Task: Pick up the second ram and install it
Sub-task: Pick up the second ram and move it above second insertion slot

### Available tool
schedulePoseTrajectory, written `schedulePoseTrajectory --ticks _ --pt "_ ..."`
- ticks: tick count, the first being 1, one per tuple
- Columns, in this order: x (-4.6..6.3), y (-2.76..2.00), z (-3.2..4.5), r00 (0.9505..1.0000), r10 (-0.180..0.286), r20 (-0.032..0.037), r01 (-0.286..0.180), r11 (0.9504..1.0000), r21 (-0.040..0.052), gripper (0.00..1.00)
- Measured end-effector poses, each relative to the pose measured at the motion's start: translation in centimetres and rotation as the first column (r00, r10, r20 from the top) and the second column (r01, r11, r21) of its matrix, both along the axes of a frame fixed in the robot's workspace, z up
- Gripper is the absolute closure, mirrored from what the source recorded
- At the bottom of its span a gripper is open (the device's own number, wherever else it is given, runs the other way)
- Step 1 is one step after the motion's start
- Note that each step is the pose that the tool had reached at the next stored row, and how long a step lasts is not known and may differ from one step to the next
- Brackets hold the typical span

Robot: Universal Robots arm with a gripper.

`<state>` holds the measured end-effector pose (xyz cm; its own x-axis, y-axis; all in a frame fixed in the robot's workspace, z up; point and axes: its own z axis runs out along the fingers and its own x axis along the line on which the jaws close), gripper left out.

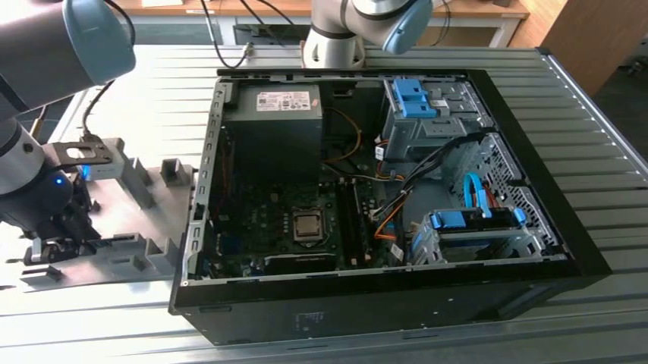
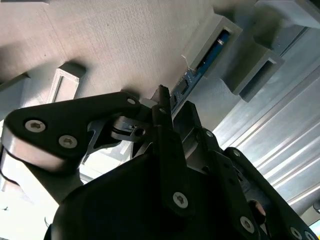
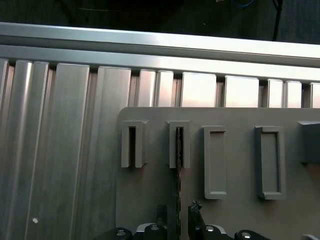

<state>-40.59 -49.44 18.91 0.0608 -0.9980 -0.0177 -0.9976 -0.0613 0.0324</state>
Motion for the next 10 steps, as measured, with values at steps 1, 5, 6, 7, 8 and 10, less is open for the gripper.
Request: schedulePoseTrajectory --ticks 1,5,6,7,8,10 --pt "0.0 0.0 0.0 1.0 0.0 0.0001 0.0 1.0 0.0002 0.69" --pt "0.0 0.0 0.0 1.0 0.0 0.0 0.0 1.0 0.0005 0.83" --pt "0.0 0.0 0.0 1.0 0.0 0.0001 0.0 1.0 0.0006 0.86" --pt "0.0 0.0 0.0 1.0 0.0 0.0 0.0 1.0 0.0006 0.86" --pt "0.0 0.0 0.0 1.0 0.0 0.0 0.0 1.0 0.0008 0.86" --pt "0.0 0.0 0.0 1.0 0.0 0.0001 0.0 1.0 0.0009 0.86"
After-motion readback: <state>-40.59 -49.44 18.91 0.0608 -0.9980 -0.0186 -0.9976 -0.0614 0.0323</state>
